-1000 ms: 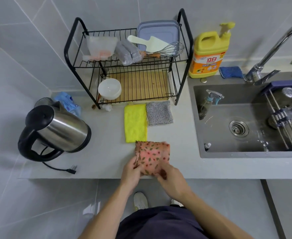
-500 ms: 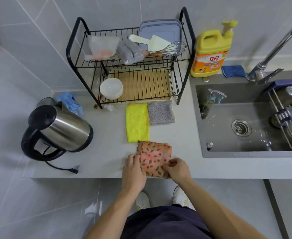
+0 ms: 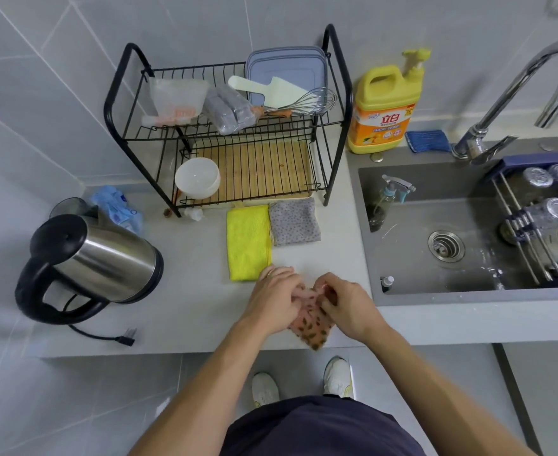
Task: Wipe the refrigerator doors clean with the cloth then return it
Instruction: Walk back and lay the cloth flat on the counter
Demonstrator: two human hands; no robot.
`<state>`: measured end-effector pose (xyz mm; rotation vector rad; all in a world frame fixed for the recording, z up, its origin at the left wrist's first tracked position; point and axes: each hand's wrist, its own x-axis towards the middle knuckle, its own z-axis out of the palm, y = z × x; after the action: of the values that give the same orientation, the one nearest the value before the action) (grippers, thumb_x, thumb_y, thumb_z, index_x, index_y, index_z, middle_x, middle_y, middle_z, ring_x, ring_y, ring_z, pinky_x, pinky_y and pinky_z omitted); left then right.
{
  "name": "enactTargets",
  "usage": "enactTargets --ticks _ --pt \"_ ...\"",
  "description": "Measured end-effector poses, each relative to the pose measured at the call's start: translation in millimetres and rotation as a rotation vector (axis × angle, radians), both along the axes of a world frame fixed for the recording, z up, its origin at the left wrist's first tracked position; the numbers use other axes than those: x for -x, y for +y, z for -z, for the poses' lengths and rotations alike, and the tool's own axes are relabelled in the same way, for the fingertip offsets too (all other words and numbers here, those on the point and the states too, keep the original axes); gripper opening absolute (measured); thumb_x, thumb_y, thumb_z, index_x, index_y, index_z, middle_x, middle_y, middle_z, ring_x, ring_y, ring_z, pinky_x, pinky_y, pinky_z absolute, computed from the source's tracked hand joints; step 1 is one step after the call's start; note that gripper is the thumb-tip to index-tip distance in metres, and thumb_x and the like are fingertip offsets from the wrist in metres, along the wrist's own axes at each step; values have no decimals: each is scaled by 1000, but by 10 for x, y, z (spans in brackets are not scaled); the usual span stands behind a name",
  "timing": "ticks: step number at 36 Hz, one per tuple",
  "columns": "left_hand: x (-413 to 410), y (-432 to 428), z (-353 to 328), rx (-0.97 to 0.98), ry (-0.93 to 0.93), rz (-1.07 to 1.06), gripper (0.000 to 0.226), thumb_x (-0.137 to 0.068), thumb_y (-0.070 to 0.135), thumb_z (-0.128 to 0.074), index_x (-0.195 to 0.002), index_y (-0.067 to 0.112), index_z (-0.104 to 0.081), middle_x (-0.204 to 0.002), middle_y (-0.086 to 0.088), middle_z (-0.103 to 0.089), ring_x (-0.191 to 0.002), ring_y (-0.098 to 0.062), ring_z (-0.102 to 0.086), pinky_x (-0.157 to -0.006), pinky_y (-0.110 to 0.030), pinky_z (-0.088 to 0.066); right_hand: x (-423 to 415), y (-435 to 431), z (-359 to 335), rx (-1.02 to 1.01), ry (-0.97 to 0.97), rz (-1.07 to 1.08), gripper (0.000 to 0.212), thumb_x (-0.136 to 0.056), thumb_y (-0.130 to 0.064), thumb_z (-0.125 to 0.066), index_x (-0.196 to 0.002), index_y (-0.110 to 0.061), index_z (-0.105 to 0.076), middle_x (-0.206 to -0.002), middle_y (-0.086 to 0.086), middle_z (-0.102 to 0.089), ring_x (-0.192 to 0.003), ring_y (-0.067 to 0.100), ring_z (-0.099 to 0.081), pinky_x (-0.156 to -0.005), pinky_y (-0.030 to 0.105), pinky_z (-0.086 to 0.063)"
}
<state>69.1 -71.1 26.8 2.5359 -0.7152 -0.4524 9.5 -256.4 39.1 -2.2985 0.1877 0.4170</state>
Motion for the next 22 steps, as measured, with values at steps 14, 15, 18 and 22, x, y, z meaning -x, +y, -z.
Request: enactTargets --ticks 14,15,18,22 --pt "-228 -7 -233 200 -256 -324 21 -83 -3 -72 -93 14 -64 -96 1 -67 -95 -24 -58 -73 -40 -49 -460 -23 -193 150 -550 26 17 -88 2 -75 -102 -6 -72 -96 6 -69 -91 27 -61 -70 38 -55" --pt "-193 -8 -199 188 -257 -319 23 -82 -5 -71 -94 12 -63 -98 0 -66 -96 -26 -58 -75 -41 -50 -436 -6 -153 162 -556 18 15 -87 2 -76 -99 -4 -70 -95 8 -68 -89 30 -60 -69 41 -56" --pt "-53 25 -2 89 -194 -263 24 -83 -5 -68 -103 9 -65 -105 -7 -66 -102 -33 -59 -82 -43 -48 -327 22 52 202 -397 -47 17 -84 2 -76 -97 0 -65 -100 13 -66 -93 37 -61 -73 50 -56" --pt "127 110 323 -101 69 -180 44 -97 12 -59 -141 14 -58 -143 -4 -57 -133 -26 -51 -107 -35 -41 -163 47 358 262 -61 -157 23 -96 -15 -64 -118 -9 -62 -122 7 -64 -113 31 -58 -90 42 -51"
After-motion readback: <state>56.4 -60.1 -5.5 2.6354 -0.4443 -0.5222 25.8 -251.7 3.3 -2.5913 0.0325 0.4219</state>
